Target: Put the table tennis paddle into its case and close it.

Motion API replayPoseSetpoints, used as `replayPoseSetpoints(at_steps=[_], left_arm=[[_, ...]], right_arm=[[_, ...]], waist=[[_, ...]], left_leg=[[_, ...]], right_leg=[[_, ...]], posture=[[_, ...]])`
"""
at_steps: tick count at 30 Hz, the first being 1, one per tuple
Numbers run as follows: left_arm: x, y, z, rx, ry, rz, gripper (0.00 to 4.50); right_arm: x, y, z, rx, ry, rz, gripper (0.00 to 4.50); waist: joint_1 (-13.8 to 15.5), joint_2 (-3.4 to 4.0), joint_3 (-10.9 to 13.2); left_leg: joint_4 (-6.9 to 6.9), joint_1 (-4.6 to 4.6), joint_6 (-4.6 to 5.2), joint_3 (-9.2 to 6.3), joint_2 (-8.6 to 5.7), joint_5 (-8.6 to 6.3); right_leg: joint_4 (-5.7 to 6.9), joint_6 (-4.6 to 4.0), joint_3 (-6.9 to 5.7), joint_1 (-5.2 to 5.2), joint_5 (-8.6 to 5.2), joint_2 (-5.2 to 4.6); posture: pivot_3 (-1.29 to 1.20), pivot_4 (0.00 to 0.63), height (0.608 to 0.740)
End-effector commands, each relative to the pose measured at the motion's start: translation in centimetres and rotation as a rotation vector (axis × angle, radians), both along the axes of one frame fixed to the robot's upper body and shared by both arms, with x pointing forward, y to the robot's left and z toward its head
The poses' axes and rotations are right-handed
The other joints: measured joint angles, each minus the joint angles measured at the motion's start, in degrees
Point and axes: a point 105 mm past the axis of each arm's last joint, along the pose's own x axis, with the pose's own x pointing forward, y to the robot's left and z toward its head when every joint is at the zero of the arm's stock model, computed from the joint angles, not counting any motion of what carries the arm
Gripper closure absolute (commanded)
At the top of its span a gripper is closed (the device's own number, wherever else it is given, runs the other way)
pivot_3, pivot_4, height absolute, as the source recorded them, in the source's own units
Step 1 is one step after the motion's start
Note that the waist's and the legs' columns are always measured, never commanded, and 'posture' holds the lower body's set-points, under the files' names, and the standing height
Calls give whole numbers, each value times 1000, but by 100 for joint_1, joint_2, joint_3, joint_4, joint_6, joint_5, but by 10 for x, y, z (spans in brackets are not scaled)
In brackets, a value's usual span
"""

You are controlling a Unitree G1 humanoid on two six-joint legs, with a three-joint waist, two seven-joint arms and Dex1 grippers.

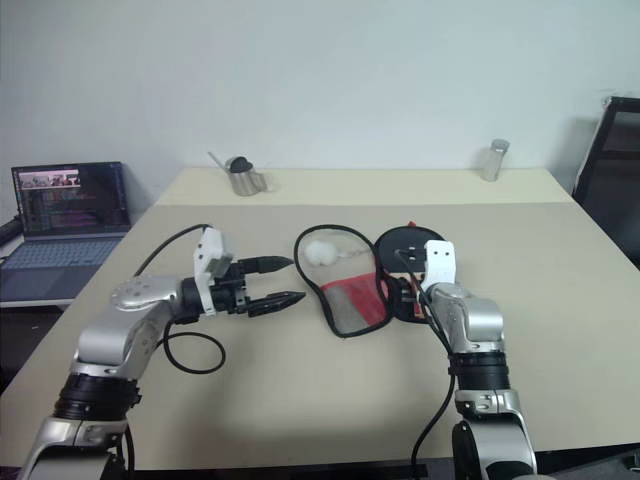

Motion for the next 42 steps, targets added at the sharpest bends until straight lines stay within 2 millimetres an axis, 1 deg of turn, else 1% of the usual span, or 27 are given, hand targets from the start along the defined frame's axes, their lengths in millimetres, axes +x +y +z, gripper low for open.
replayPoseSetpoints(at_steps=[1,3,6,9,10,13,16,19,22,26,30,35,39,42], left_arm=[[0,11,7,23,-63,44,367],[2,16,6,19,-65,72,367],[7,23,4,11,-66,112,367],[15,30,-1,7,-65,167,367],[19,32,-3,15,-71,188,367],[30,39,-13,47,-66,260,367],[43,48,-27,114,-54,331,367],[56,49,-34,152,-56,365,367],[68,43,-38,158,-47,370,367],[78,28,-50,159,10,339,367],[90,13,-57,113,96,342,367],[95,1,-68,144,147,332,367],[98,-17,-65,118,165,290,367],[101,-37,-48,100,124,225,367]], right_arm=[[-15,3,33,-1,-127,60,22],[-26,5,40,-41,-161,125,22],[-39,6,44,-99,-179,222,22],[-51,7,55,-82,-210,323,22],[-55,11,60,-63,-217,375,22],[-71,18,77,-41,-248,543,22],[-84,14,101,-46,-309,649,22],[-100,12,119,-81,-372,763,22],[-118,13,123,-124,-393,879,22],[-131,10,115,-198,-365,966,22],[-130,7,112,-222,-363,960,22],[-128,5,112,-225,-373,936,22],[-129,3,112,-227,-374,920,22],[-129,-2,114,-235,-379,899,22]], waist=[[4,0,0],[5,0,0],[6,0,0],[9,0,0],[6,0,0],[11,-1,0],[24,-2,1],[38,-4,1],[69,-7,1],[146,-13,0],[157,-16,2],[155,-18,3],[173,-20,3],[177,-22,5]], left_leg=[[0,0,0,0,0,0],[0,0,0,-1,0,0],[3,1,1,-2,0,0],[4,2,1,-2,0,0],[4,2,1,-1,0,0],[5,4,1,-1,0,-1],[6,3,2,-3,0,-1],[7,3,2,-6,-2,-1],[7,-1,2,-15,-2,-1],[10,-8,2,-21,-4,-1],[15,-9,2,-20,-5,-1],[16,-9,2,-20,-5,-1],[18,-12,2,-23,-6,-1],[21,-16,2,-28,-8,-1]], right_leg=[[0,0,0,0,0,0],[0,0,0,0,0,0],[0,0,-1,0,0,0],[4,0,-2,0,0,1],[5,0,-2,0,0,1],[6,0,-2,0,0,1],[6,1,-6,1,0,1],[1,1,-11,4,0,0],[-7,1,-26,9,0,-1],[-11,1,-36,9,0,-3],[-6,1,-44,9,0,-4],[-6,1,-49,9,0,-3],[-6,1,-50,9,0,-5],[-6,1,-50,9,0,-5]], posture=[[0,150,740],[0,150,740],[0,150,740],[0,150,740],[0,150,740],[0,150,740],[0,150,740],[0,150,740],[0,150,740],[0,150,740],[0,150,740],[0,150,740],[0,150,740],[0,150,740]])
